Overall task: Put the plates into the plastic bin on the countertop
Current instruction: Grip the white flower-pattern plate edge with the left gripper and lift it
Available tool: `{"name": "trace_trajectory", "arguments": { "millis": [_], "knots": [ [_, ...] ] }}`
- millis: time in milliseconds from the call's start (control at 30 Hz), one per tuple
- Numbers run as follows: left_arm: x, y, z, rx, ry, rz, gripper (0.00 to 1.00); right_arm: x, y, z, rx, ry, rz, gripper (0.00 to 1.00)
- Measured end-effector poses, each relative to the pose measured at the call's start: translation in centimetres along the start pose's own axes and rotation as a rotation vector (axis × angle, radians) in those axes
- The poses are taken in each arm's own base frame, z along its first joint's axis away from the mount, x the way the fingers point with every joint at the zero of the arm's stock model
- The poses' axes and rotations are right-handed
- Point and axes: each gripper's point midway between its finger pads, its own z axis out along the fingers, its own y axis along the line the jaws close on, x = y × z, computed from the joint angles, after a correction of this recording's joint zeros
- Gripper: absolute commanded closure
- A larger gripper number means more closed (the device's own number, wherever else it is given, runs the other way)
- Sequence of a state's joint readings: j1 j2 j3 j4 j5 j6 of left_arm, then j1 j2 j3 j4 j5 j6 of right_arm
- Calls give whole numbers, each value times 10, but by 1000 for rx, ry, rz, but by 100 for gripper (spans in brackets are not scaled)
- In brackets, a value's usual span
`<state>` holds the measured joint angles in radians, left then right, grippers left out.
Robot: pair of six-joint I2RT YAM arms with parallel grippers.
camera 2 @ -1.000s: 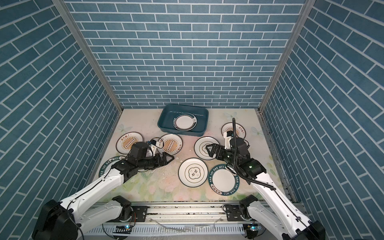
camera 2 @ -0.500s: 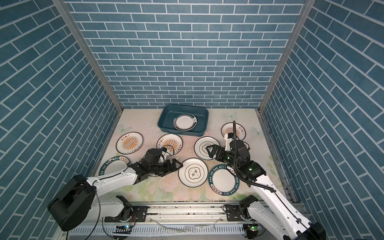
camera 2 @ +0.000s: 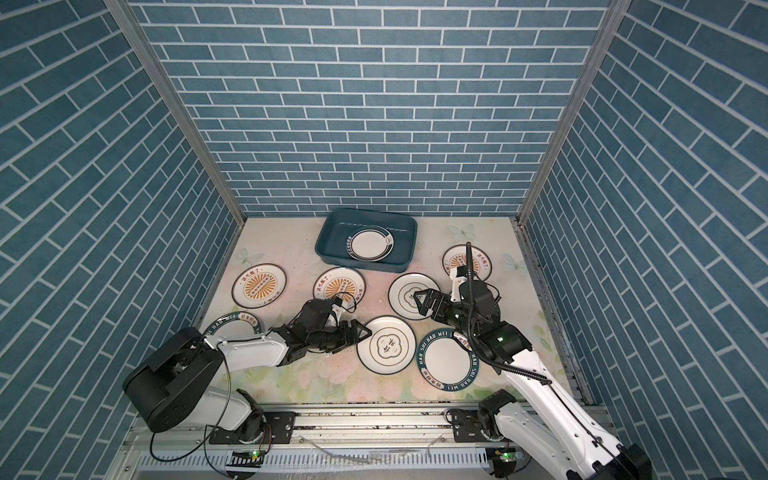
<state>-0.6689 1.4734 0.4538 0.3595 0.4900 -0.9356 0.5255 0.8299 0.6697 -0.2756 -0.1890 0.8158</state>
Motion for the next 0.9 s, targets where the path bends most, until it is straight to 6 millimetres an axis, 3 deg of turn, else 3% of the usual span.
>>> {"name": "trace_trajectory", "arguments": {
  "millis": [467, 900],
  "knots": [
    [3, 3, 12, 20, 26, 2, 52, -3, -2, -1, 14, -18, -1, 1],
    [8, 16, 13, -28, 45, -32, 85, -4, -3, -1, 19, -22, -1, 1]
  ]
}}
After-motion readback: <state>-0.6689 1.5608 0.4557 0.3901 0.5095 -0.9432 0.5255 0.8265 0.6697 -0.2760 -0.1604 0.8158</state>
